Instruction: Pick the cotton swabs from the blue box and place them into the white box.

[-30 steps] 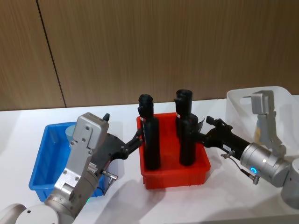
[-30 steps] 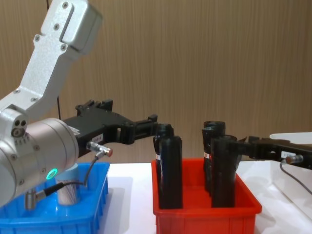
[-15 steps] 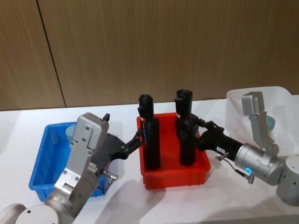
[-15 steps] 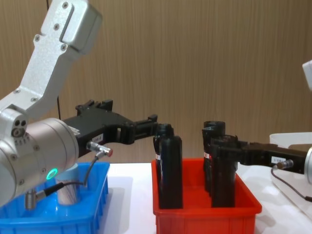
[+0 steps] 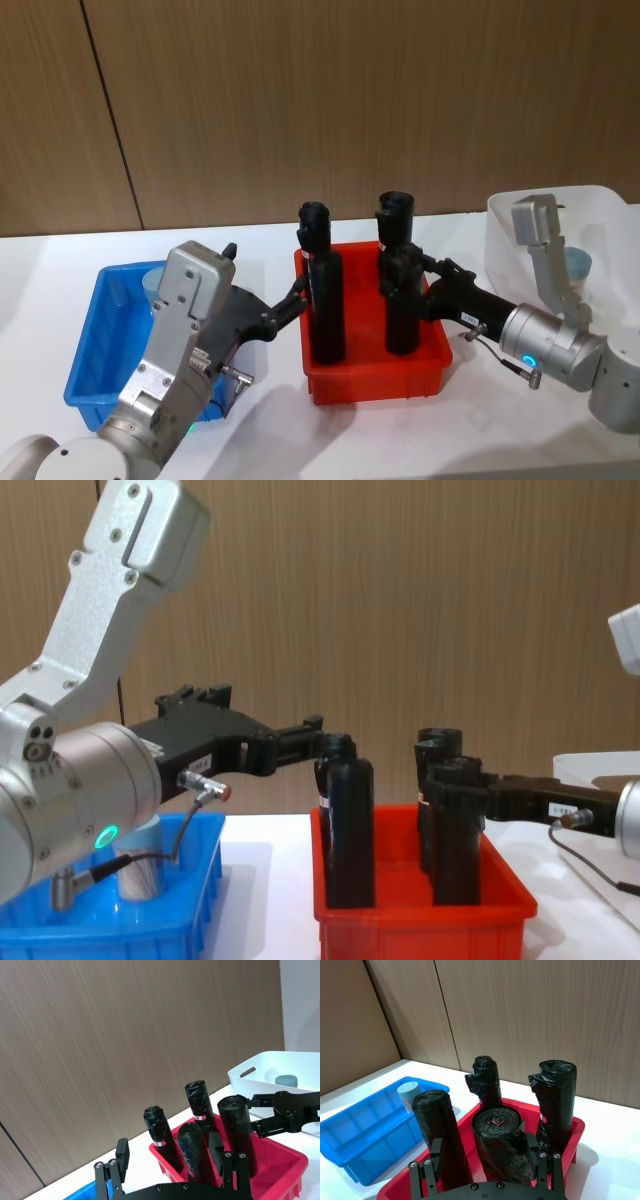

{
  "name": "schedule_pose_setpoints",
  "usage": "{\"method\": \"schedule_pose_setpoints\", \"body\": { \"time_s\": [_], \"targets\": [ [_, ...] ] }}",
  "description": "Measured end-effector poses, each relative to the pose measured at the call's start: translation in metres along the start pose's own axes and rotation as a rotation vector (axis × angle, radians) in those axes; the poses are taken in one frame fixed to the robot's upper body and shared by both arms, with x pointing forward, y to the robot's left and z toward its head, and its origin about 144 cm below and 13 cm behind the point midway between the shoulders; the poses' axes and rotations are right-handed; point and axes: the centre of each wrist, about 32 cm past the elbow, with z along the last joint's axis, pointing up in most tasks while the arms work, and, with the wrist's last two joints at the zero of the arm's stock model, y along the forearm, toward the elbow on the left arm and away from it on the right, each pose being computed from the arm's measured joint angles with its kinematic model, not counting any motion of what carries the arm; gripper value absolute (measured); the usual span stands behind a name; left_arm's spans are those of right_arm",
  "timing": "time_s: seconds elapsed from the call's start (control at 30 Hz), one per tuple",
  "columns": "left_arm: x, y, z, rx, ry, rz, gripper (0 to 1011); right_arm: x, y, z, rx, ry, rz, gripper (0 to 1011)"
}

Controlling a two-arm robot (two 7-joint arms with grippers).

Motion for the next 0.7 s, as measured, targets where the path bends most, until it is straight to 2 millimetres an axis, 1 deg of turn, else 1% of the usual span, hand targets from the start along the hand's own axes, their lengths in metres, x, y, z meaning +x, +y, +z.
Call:
{"method": "schedule_pose_setpoints", "body": {
  "time_s": [0.7],
  "targets": [
    [0.000,0.000,0.000,0.000,0.000,0.000,1004,0.013,0.003,0.001,0.001,0.006,-0.012,1002]
  ]
}}
